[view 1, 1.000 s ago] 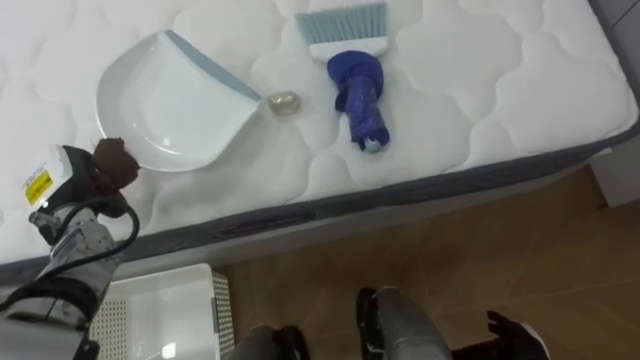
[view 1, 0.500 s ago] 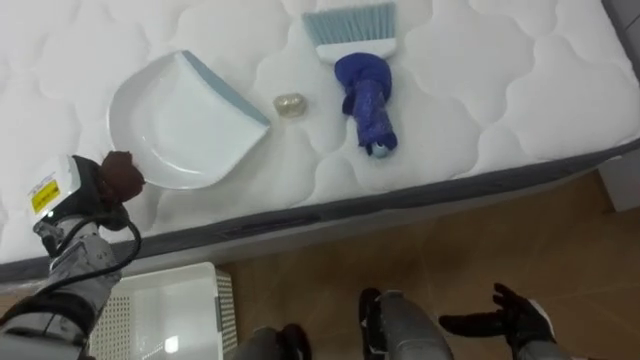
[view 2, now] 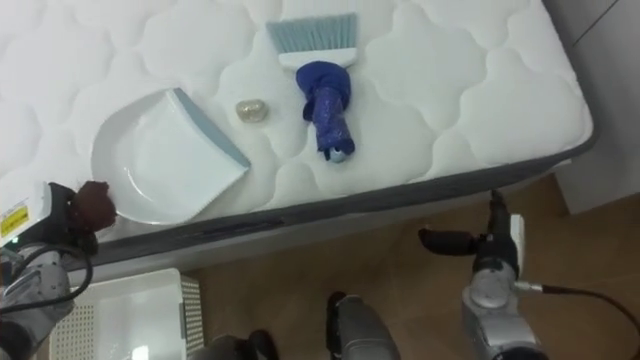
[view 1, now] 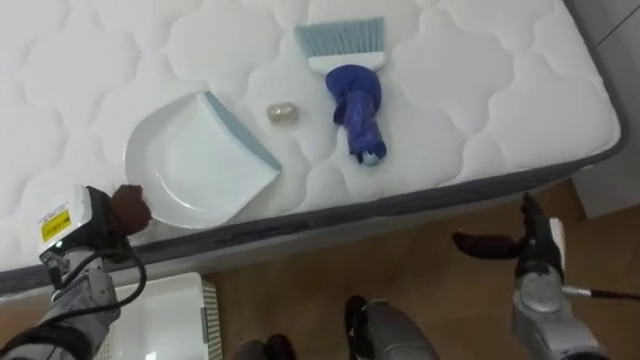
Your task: Clean bed
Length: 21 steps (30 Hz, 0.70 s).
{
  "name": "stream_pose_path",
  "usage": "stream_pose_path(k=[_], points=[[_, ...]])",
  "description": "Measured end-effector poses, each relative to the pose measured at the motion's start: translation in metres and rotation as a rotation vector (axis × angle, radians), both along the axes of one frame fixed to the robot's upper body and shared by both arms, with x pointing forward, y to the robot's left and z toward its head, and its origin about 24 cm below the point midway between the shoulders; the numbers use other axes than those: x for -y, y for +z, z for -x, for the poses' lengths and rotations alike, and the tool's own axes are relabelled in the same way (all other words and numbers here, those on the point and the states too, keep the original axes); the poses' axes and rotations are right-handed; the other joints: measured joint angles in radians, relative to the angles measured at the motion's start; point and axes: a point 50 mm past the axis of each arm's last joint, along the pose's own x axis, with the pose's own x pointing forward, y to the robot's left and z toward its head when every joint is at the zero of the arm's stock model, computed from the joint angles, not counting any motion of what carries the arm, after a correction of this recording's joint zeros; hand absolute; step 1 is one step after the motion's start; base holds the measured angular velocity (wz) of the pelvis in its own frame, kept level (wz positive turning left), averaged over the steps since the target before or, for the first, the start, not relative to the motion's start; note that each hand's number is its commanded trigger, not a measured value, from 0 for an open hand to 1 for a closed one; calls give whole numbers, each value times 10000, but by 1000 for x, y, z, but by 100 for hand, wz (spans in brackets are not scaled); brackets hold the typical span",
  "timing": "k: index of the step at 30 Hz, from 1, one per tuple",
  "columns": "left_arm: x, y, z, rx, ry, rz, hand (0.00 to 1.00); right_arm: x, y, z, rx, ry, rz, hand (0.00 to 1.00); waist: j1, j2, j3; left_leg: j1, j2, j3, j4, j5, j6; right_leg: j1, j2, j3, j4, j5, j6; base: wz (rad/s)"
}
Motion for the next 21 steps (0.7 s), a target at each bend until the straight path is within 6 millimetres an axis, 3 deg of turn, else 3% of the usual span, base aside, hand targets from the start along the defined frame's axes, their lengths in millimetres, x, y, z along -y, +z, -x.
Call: stream_pose_path(k=[5,10,15,21], points=[[0,1,-1,-43,-81,-167,100,-3,37,-25,1757,-492,528,0,189,-23,5,1,21,93,8,-29,43,-40,16,63,-4,8,26,-3],[1,3,-3,22,-158,-288,100,-6,55,-38,2500,-648,1057,0,360,-49,22,-21,17,64,22,-30,44,-65,-6,56,39,5,25,0],[0,5,-5,63,-179,-282,100,0,76,-49,3219,-1060,1565,0,569,-322,192,-35,23,23,67,-33,50,-34,-3,26,24,7,29,1],[-1,9,-9,194,-213,-315,100,1,104,-64,4213,-938,2024,0,647,-405,260,-125,23,-44,119,-45,68,-67,-18,-33,32,9,46,2]])
